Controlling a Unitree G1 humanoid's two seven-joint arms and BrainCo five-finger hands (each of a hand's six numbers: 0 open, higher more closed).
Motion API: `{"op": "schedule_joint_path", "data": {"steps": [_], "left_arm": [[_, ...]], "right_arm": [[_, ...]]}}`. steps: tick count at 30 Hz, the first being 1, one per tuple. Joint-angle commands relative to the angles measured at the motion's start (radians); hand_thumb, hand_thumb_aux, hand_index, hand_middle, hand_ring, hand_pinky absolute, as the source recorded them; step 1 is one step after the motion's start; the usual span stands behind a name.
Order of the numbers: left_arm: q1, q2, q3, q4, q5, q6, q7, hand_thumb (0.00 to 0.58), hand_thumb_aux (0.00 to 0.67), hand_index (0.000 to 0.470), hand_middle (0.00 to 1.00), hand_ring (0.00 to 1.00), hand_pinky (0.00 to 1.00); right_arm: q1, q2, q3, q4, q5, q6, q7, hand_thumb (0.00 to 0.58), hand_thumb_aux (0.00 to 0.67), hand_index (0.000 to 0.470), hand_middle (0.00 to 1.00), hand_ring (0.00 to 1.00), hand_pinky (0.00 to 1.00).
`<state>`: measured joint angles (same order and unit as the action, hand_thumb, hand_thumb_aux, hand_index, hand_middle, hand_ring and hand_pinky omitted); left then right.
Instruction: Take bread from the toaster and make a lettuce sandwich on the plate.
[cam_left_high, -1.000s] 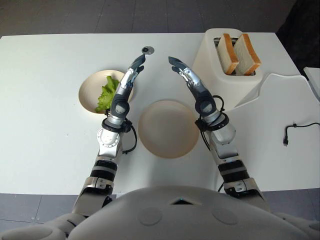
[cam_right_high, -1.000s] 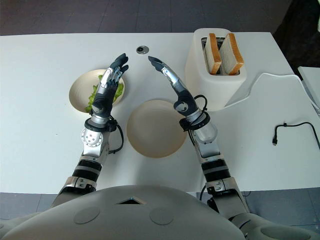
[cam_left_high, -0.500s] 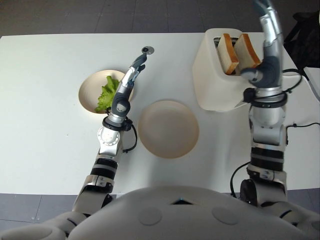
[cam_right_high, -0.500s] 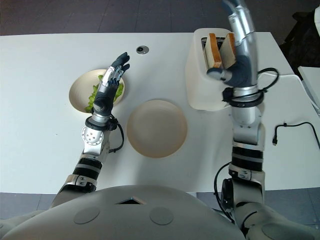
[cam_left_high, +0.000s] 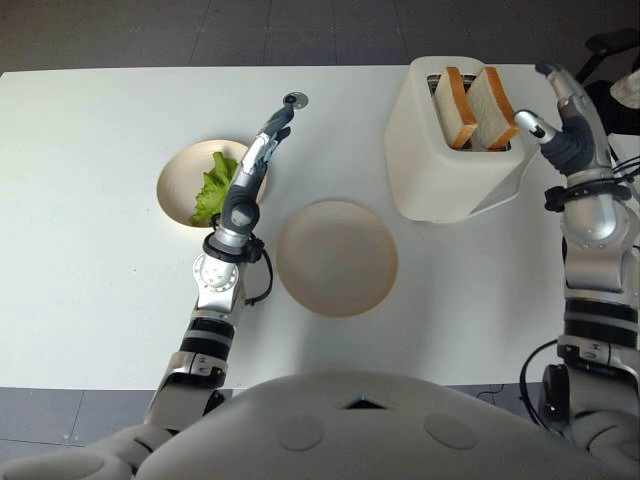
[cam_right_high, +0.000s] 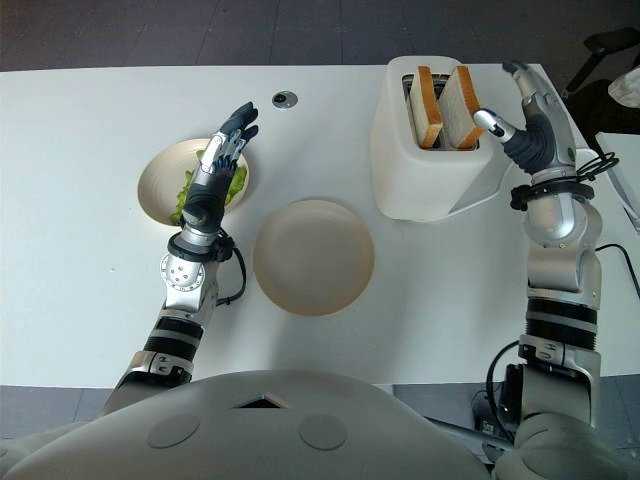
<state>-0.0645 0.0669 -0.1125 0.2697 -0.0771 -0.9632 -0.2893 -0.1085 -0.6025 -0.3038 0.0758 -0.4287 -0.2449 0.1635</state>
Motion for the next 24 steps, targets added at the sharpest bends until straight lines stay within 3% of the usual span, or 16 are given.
{"op": "schedule_joint_path", "data": {"steps": [1, 9, 10, 11, 12, 14, 16, 17, 19, 22, 24], "left_arm": [[0.013, 0.003, -0.001, -0.016, -0.011, 0.017, 0.001, 0.000, 0.000, 0.000, 0.00, 0.00, 0.00], [0.012, 0.005, 0.000, -0.002, -0.012, 0.020, -0.002, 0.000, 0.000, 0.000, 0.00, 0.00, 0.00], [0.012, 0.005, 0.001, 0.001, -0.012, 0.020, -0.002, 0.000, 0.000, 0.000, 0.00, 0.00, 0.00], [0.013, 0.004, 0.001, 0.003, -0.011, 0.019, -0.001, 0.000, 0.000, 0.000, 0.00, 0.00, 0.00], [0.013, 0.004, 0.000, 0.007, -0.010, 0.017, -0.002, 0.000, 0.000, 0.000, 0.00, 0.00, 0.00], [0.013, 0.005, -0.001, 0.011, -0.011, 0.014, -0.004, 0.000, 0.000, 0.000, 0.00, 0.00, 0.00], [0.013, 0.005, -0.001, 0.014, -0.012, 0.012, -0.006, 0.000, 0.000, 0.000, 0.00, 0.00, 0.00], [0.012, 0.004, -0.001, 0.016, -0.012, 0.011, -0.006, 0.000, 0.000, 0.000, 0.00, 0.00, 0.00], [0.010, 0.003, -0.001, 0.021, -0.013, 0.010, -0.007, 0.000, 0.000, 0.000, 0.00, 0.00, 0.00], [0.006, 0.003, 0.003, 0.030, 0.001, 0.009, -0.001, 0.000, 0.000, 0.000, 0.00, 0.00, 0.00], [0.002, 0.004, 0.014, 0.037, 0.017, 0.011, 0.012, 0.000, 0.000, 0.000, 0.00, 0.00, 0.00]], "right_arm": [[0.030, -0.039, 0.030, -0.019, 0.028, 0.021, 0.048, 0.000, 0.000, 0.000, 0.00, 0.00, 0.00], [-0.015, -0.049, 0.125, 0.017, -0.019, 0.063, 0.024, 0.000, 0.000, 0.000, 0.00, 0.00, 0.00], [-0.030, -0.048, 0.135, 0.025, -0.025, 0.068, 0.015, 0.377, 0.273, 0.192, 0.00, 0.00, 0.00], [-0.045, -0.048, 0.141, 0.030, -0.030, 0.072, 0.004, 0.535, 0.483, 0.339, 0.00, 0.00, 0.00], [-0.057, -0.045, 0.138, 0.029, -0.023, 0.072, -0.010, 0.580, 0.670, 0.470, 0.00, 0.00, 0.00], [-0.076, -0.039, 0.124, 0.019, -0.003, 0.068, -0.041, 0.580, 0.670, 0.470, 0.00, 0.00, 0.00], [-0.090, -0.028, 0.110, 0.008, 0.017, 0.062, -0.074, 0.580, 0.670, 0.470, 0.08, 0.08, 0.08], [-0.096, -0.019, 0.103, 0.001, 0.030, 0.057, -0.093, 0.580, 0.670, 0.470, 0.18, 0.18, 0.18], [-0.105, 0.000, 0.088, -0.016, 0.050, 0.043, -0.132, 0.580, 0.670, 0.470, 0.28, 0.28, 0.28], [-0.121, 0.030, 0.068, -0.044, 0.087, 0.008, -0.184, 0.580, 0.670, 0.470, 0.57, 0.57, 0.57], [-0.137, 0.048, 0.052, -0.061, 0.108, -0.011, -0.220, 0.580, 0.670, 0.470, 0.68, 0.68, 0.68]]}}
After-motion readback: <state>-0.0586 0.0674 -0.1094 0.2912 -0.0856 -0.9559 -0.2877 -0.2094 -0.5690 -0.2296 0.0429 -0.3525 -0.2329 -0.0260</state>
